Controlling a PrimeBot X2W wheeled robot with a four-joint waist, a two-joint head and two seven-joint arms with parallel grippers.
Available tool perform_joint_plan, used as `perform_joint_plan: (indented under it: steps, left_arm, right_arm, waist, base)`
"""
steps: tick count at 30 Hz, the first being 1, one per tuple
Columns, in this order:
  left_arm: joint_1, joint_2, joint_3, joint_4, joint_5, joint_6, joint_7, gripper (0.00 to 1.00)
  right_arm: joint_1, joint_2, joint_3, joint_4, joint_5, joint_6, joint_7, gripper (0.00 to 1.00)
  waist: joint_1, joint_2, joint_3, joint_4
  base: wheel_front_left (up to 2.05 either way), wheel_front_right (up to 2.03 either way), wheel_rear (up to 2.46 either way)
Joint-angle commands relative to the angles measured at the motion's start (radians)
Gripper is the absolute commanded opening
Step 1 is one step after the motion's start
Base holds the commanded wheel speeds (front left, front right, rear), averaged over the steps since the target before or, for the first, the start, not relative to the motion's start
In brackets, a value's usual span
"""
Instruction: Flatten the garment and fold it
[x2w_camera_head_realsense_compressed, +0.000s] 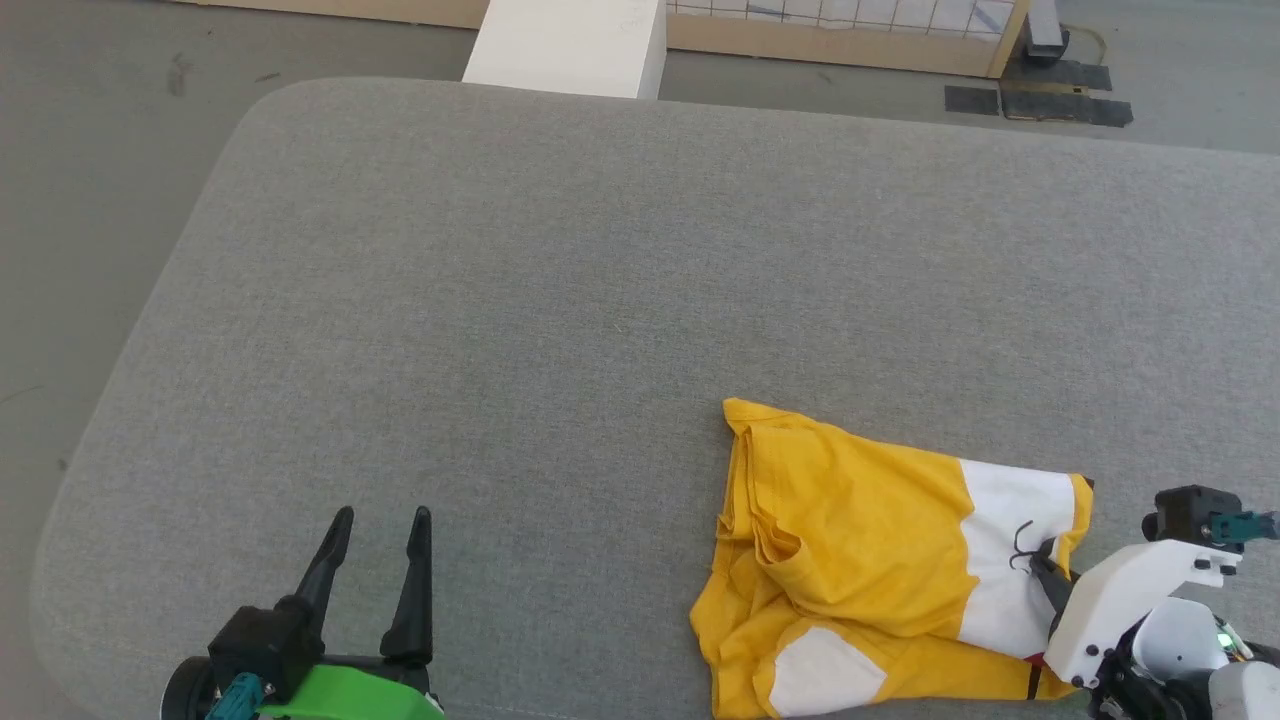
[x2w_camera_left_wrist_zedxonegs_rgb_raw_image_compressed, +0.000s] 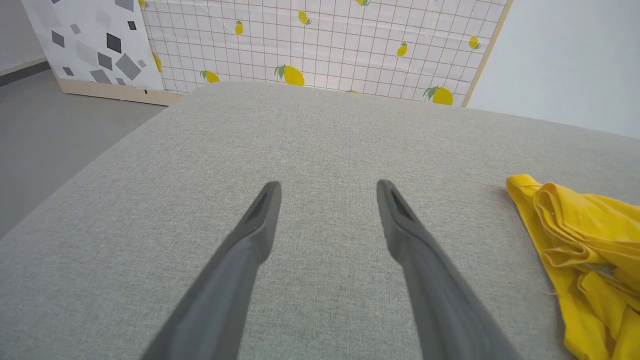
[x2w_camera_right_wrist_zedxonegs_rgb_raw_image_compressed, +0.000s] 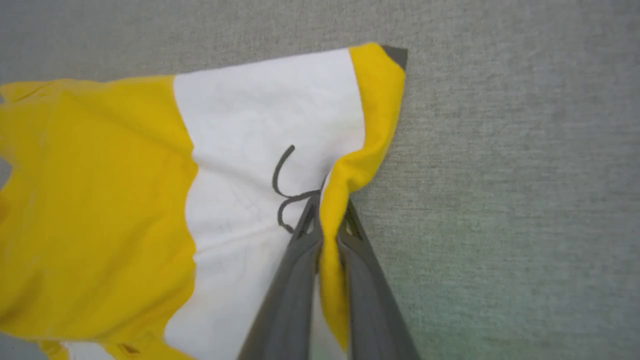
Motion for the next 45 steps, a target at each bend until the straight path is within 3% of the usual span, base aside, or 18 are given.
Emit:
perform_joint_plan:
  steps: [1,7,11,24,34,45]
  left_arm:
    - [-0.018,0.006,-0.003,-0.007,-0.003,0.007,0.001,1.00]
    - [-0.022,0.008,-0.008,-0.019,-0.003,0.013,0.000,1.00]
    - [-0.036,0.012,-0.015,-0.027,-0.003,0.013,0.001,1.00]
    - [-0.147,0.062,-0.036,-0.080,0.014,0.014,0.036,1.00]
    - [-0.207,0.110,-0.042,-0.132,0.029,0.013,0.075,1.00]
    - [-0.286,0.176,-0.050,-0.236,0.059,0.010,0.142,1.00]
  right_arm:
    - [-0.013,0.004,0.007,0.006,-0.008,-0.002,-0.005,0.00]
    - [-0.043,-0.002,0.046,-0.048,-0.053,-0.002,-0.019,0.00]
    - [-0.080,-0.047,0.083,-0.070,-0.087,-0.002,-0.015,0.00]
    - [-0.326,-0.299,0.184,-0.062,-0.146,-0.002,0.026,0.00]
    - [-0.434,-0.485,0.209,-0.011,-0.225,-0.002,0.015,0.00]
    - [-0.547,-0.625,0.229,0.021,-0.270,-0.002,-0.029,0.00]
  waist:
    - [0.0000,0.0000,0.000,-0.006]
    - [0.0000,0.0000,0.004,-0.041]
    - [0.0000,0.0000,0.022,-0.075]
    - [0.0000,0.0000,0.140,-0.214]
    - [0.0000,0.0000,0.214,-0.281]
    - [0.0000,0.0000,0.358,-0.327]
  base:
    - [0.00,0.00,0.00]
    - [0.00,0.00,0.00]
    - [0.00,0.00,0.00]
    - [0.00,0.00,0.00]
    - [0.00,0.00,0.00]
    - [0.00,0.00,0.00]
